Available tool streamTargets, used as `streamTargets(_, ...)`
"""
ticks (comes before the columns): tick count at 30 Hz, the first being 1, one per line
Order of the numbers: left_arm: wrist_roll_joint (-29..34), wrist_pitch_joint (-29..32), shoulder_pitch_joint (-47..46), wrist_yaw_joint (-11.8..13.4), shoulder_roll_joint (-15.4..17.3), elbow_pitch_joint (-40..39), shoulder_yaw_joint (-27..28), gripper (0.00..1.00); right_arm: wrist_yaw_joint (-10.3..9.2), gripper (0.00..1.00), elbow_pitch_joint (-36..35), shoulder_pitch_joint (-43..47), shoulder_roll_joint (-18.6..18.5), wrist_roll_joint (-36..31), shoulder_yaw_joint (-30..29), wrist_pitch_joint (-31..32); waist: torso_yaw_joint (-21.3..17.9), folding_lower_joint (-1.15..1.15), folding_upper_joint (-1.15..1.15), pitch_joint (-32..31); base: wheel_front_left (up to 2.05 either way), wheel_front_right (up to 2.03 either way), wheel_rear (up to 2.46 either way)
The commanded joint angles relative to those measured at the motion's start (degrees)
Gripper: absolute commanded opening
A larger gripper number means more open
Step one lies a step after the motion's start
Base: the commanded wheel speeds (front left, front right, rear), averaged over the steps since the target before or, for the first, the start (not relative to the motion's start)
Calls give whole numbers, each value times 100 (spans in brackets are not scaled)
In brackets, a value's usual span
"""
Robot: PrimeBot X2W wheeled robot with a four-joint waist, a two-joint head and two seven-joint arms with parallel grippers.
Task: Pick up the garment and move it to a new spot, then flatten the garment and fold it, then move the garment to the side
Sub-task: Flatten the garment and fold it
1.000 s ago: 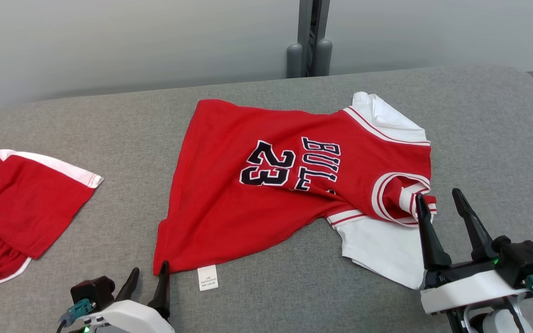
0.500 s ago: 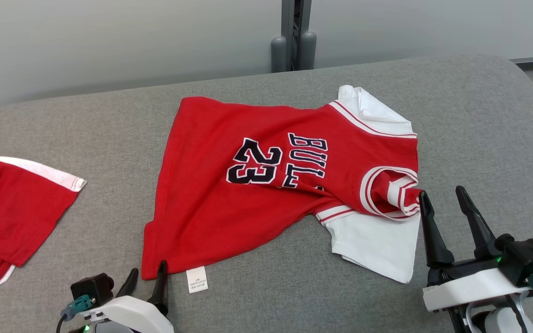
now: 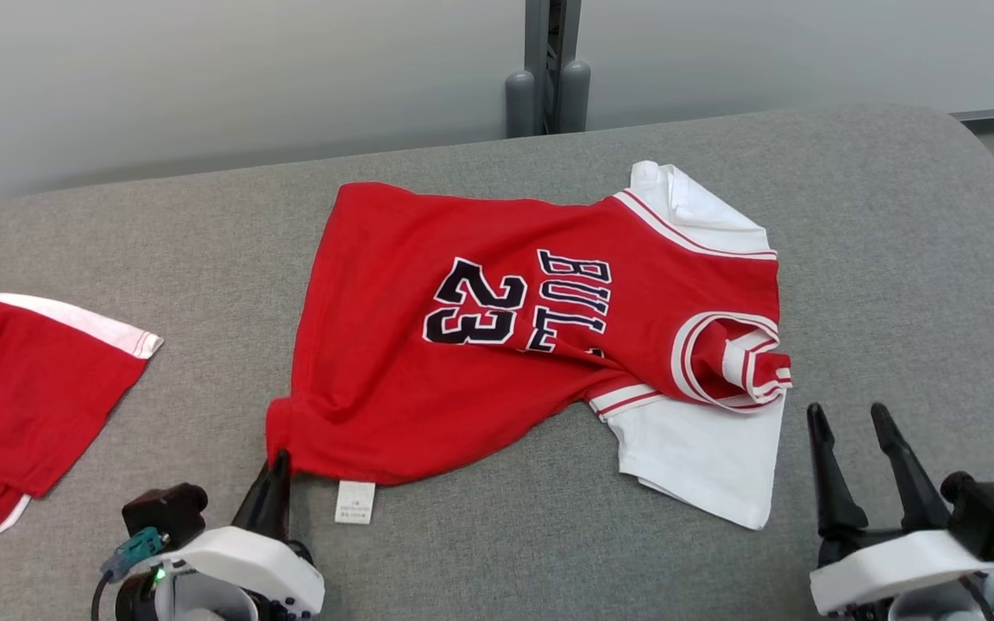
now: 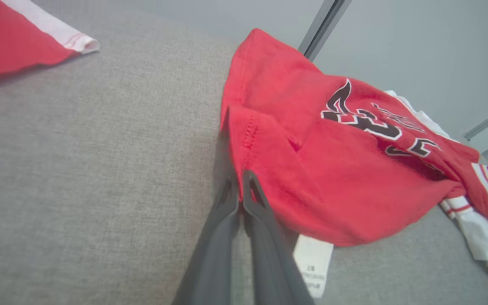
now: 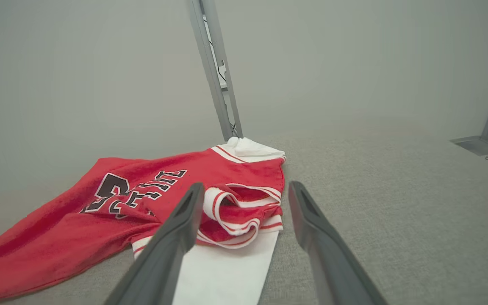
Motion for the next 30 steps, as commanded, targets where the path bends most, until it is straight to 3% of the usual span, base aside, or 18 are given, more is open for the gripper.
streamTargets(1, 72, -67, -93, 39, 36, -206, 101, 0, -2, 100, 212, 120, -26, 155, -49, 136, 13, 0, 0, -3, 0, 0, 0)
streamTargets(11, 338, -118, 85, 201, -11, -1134, 213, 0, -2, 100, 1095, 96, -35, 1062, 251, 402, 126, 0, 0, 106, 0, 0, 0)
streamTargets(23, 354, -79, 201, 272, 15, -1481, 150, 0, -2, 100, 1919, -127, -21, 1775, 734, 592, 314, 0, 0, 94, 0, 0, 0)
streamTargets(24, 352, -64, 210, 275, 19, -1500, 146, 0, -2, 83, 1963, -139, -17, 1824, 793, 618, 324, 0, 0, 93, 0, 0, 0)
streamTargets(25, 351, -53, 216, 278, 25, -1520, 140, 0, -2, 25, 2009, -155, -13, 1856, 833, 599, 334, 0, 0, 98, 0, 0, 0)
streamTargets(26, 354, -52, 220, 290, 31, -1535, 136, 0, -2, 0, 2056, -179, -7, 1880, 873, 567, 345, 0, 0, 101, 0, 0, 0)
streamTargets(30, 230, 1, 258, 300, -4, -1588, 179, 0, -2, 0, 2049, -279, -14, 1956, 1026, 418, 367, 0, 0, 100, 0, 0, 0)
